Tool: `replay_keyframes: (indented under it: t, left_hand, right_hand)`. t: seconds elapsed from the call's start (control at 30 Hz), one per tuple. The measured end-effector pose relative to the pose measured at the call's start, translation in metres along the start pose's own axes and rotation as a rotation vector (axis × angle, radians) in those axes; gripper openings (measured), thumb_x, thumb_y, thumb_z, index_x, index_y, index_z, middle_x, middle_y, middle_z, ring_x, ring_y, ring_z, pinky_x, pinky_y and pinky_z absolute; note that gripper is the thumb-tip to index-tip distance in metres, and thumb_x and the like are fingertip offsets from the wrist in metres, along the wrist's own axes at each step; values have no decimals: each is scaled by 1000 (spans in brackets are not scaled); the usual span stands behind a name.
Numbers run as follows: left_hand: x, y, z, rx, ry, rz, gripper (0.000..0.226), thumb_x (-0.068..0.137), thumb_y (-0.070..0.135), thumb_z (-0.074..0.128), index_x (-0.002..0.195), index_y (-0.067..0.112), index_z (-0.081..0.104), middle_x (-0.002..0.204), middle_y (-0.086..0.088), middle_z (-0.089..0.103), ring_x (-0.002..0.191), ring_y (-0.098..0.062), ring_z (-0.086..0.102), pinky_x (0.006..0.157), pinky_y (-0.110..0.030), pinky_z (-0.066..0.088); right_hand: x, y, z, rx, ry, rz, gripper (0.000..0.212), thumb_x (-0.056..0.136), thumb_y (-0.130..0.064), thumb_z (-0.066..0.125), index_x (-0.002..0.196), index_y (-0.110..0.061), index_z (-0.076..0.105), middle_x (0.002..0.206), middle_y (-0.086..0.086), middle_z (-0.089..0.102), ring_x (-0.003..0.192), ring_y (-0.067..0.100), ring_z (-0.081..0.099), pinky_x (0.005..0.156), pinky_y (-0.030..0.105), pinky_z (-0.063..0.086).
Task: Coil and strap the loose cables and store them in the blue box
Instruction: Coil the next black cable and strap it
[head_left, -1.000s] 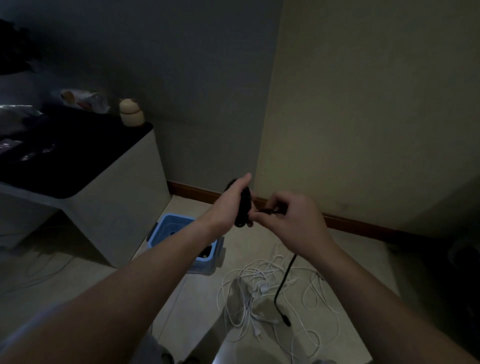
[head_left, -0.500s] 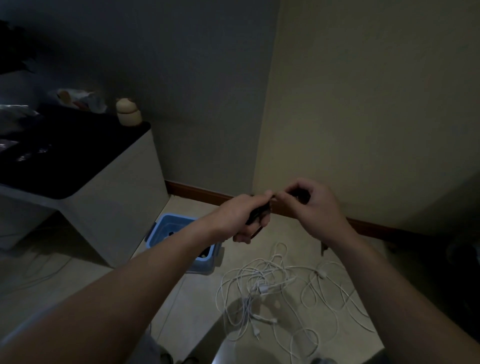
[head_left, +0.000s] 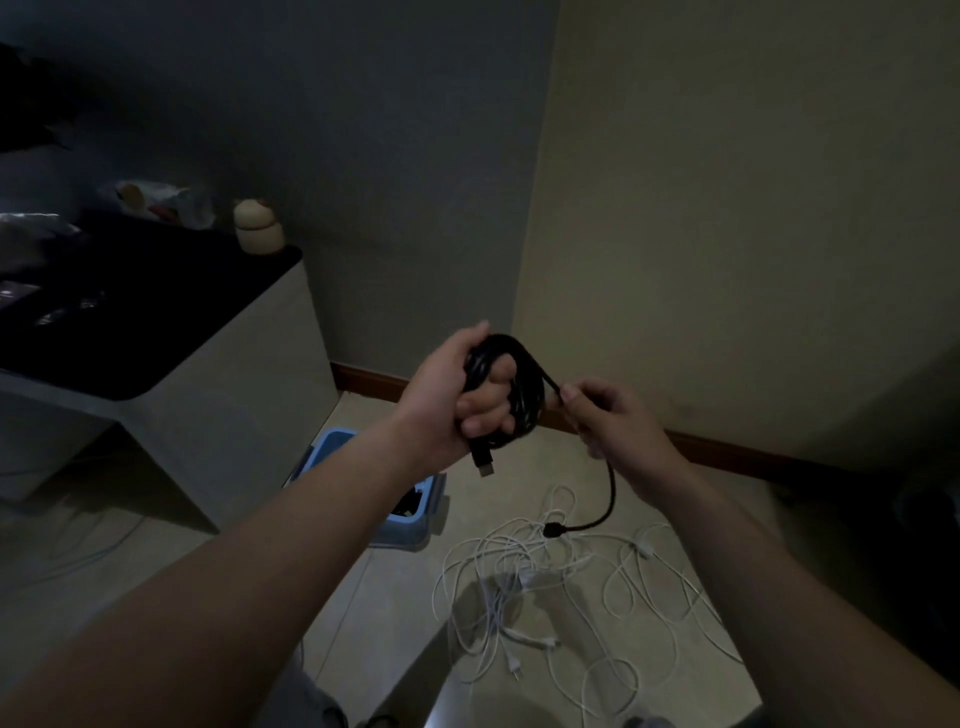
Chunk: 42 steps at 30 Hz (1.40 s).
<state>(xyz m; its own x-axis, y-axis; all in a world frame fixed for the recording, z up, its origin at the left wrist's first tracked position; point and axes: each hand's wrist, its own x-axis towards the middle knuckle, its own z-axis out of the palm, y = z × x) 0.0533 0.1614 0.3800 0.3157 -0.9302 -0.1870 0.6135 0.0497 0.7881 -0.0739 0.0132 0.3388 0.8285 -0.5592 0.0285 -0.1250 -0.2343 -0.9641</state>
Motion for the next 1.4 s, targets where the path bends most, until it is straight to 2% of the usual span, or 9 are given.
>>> replay_keyframes:
  t: [0.17, 0.33, 0.5, 0.67, 0.8, 1.0, 1.07, 1.23, 1.4]
  left_hand:
    - [1, 6, -7, -272, 119, 104, 59, 102, 56, 33, 60, 19, 51, 36, 8, 25, 31, -9, 26, 53, -25, 36]
    - [3, 3, -7, -353, 250, 186, 61, 101, 59, 31, 65, 16, 54, 40, 7, 28, 35, -11, 28, 57, -26, 37]
    - [8, 4, -11, -379, 340, 282, 56, 102, 59, 32, 79, 12, 52, 53, 2, 36, 47, -16, 37, 64, -32, 40]
    - [13, 8, -24, -135, 417, 307, 59, 98, 64, 35, 91, 9, 53, 60, -3, 45, 55, -19, 47, 64, -33, 42]
    - [21, -5, -34, 271, 487, 208, 61, 98, 66, 32, 96, 9, 54, 57, -2, 53, 54, -17, 53, 62, -34, 45]
    - [21, -26, -25, 620, 239, -2, 75, 83, 82, 28, 80, 12, 55, 54, -4, 49, 48, -19, 44, 53, -31, 35]
    - [17, -27, -22, 672, 137, -46, 73, 89, 79, 24, 80, 13, 54, 53, -2, 45, 47, -19, 41, 52, -32, 33]
    - [8, -21, -8, 694, -10, -43, 55, 102, 54, 33, 89, 4, 52, 49, -2, 36, 44, -19, 30, 54, -34, 30]
    - [1, -17, 1, 679, -128, -74, 59, 94, 63, 43, 75, 8, 50, 42, -2, 24, 34, -15, 20, 42, -19, 31]
  right_hand:
    - [-6, -2, 13, -17, -131, 92, 26, 106, -21, 45, 101, -18, 70, 64, -2, 39, 50, 7, 30, 47, 22, 23]
    - [-9, -8, 25, -49, -212, 144, 28, 106, -18, 45, 118, -24, 69, 60, -5, 44, 48, 10, 31, 45, 25, 26]
    - [-15, -13, 28, -134, -271, 146, 24, 105, -21, 49, 110, -16, 72, 57, -4, 54, 50, 16, 42, 45, 26, 36]
    - [-22, -21, 28, -180, -282, 66, 22, 101, -24, 56, 94, -20, 77, 55, -6, 56, 51, 13, 49, 51, 29, 43]
    - [-28, -28, 29, -152, -218, -41, 15, 93, -30, 67, 85, -26, 78, 53, -13, 54, 50, 2, 49, 49, 21, 43]
    - [-17, -27, 20, -127, 97, -136, 22, 81, -30, 82, 68, -16, 70, 55, -12, 55, 54, 2, 46, 52, 20, 35]
    - [-14, -26, 13, -122, 163, -150, 32, 70, -32, 89, 65, -11, 66, 52, -10, 54, 52, 5, 46, 50, 20, 35]
    - [-9, -25, 2, -206, 260, -178, 42, 51, -54, 87, 60, -25, 58, 48, -13, 53, 46, 0, 44, 45, 18, 34]
    - [-6, -24, 2, -107, 226, -213, 48, 56, -57, 84, 63, -17, 58, 52, -13, 50, 52, 2, 42, 49, 19, 33]
